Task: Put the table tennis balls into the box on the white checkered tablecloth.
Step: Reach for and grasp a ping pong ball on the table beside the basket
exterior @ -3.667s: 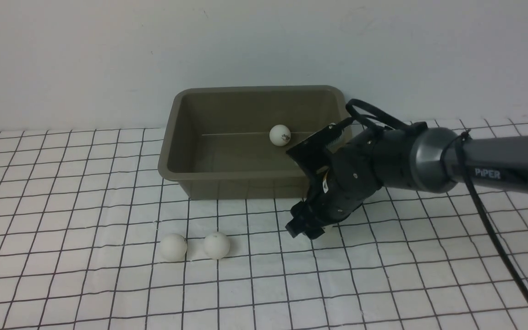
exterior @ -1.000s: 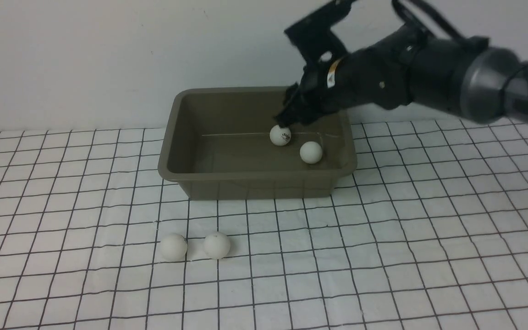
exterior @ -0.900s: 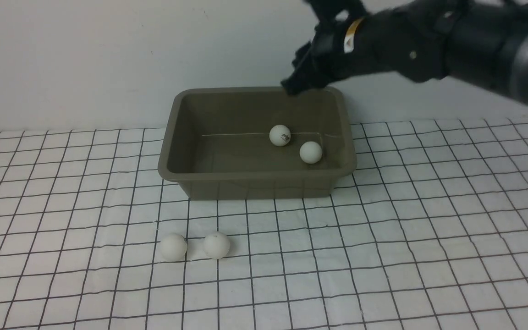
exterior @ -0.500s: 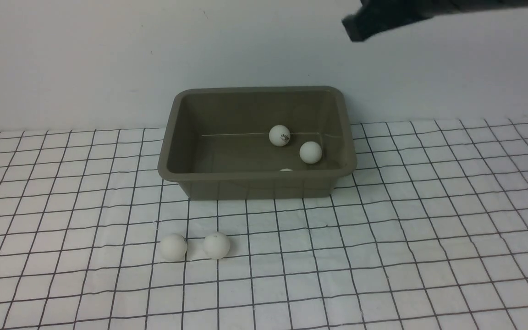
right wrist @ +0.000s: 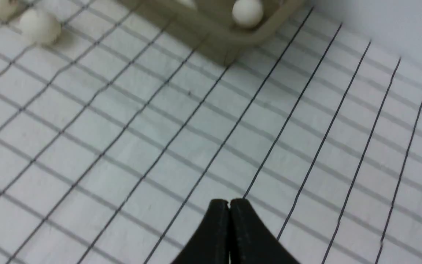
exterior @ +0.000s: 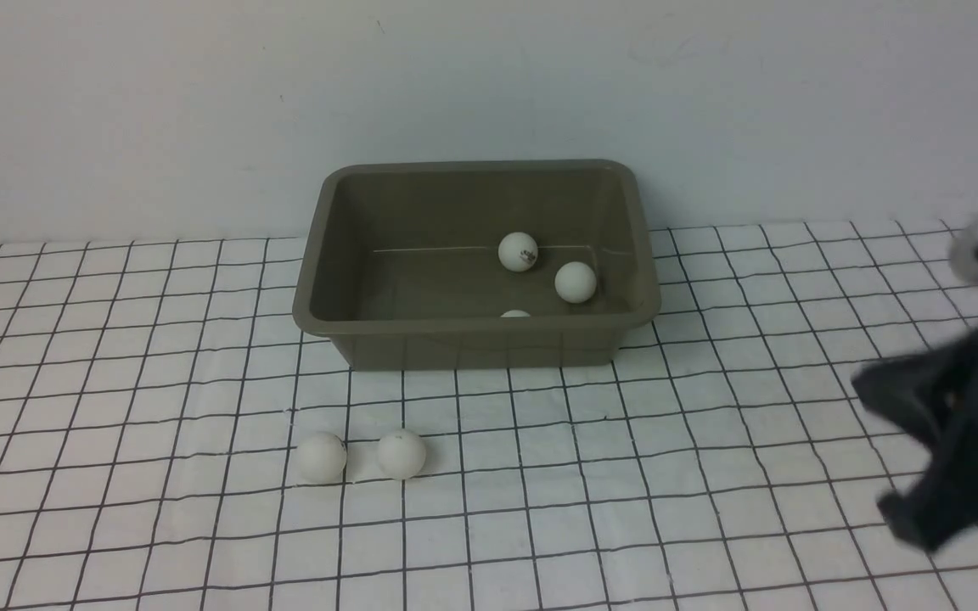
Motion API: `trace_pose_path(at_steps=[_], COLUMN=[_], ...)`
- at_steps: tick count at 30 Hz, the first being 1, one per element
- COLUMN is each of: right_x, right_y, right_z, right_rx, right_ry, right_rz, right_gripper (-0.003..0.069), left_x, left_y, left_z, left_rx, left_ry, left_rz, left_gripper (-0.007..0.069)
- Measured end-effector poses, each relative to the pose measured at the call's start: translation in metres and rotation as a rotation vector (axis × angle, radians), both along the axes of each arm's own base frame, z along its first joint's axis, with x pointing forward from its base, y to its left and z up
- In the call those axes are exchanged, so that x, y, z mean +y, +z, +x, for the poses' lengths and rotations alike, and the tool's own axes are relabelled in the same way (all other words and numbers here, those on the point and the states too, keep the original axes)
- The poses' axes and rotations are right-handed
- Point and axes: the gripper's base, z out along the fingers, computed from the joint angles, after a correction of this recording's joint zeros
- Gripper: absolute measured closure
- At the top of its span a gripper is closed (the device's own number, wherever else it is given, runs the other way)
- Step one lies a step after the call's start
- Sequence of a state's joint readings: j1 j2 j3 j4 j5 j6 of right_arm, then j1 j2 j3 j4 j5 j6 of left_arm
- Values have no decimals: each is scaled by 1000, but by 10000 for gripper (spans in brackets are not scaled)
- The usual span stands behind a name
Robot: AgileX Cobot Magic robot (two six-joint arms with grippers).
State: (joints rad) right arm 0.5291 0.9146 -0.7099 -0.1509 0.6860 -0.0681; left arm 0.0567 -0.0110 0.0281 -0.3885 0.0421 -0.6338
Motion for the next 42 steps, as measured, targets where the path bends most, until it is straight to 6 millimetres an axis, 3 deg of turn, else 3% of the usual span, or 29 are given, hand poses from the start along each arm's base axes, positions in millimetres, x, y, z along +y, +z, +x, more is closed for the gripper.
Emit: trace_pose_path(at_steps=[3, 6, 8, 13, 17, 19, 25, 29, 35, 42], right_x=[-12, -18, -31, -47, -66, -69, -74, -73, -70, -69], right_y=[-26, -36, -47, -34, -19, -18, -25, -24, -20, -19], right_z=[-24, -37, -61, -90, -119, -123, -128, -129, -130, -130], right_rx=[63, 71, 4, -212, -415, -434, -355, -325, -309, -297], right_ry=[-18, -27, -36, -32, -45, -56, -127, -151, -150, -145], right_rz=[22, 53, 134, 303, 469, 499, 586, 663, 757, 799], right_gripper=[675, 675, 675, 675, 676, 676, 676, 676, 676, 676], left_x=[1, 2, 2, -1, -6, -8, -34, -60, -91, -111], left_y=[3, 4, 6, 13, 40, 50, 71, 83, 82, 69], left_z=[0, 0, -1, -2, -10, -10, 23, 58, 125, 175], left_rx=[-28, -47, -68, -18, 33, 59, 286, 410, 624, 754], left_ry=[11, 18, 27, -19, -116, -168, -547, -750, -875, -949], left_rz=[-8, -13, -8, 182, 452, 523, 840, 1021, 1134, 1243], left_gripper=[450, 450, 450, 450, 450, 447, 424, 398, 349, 293])
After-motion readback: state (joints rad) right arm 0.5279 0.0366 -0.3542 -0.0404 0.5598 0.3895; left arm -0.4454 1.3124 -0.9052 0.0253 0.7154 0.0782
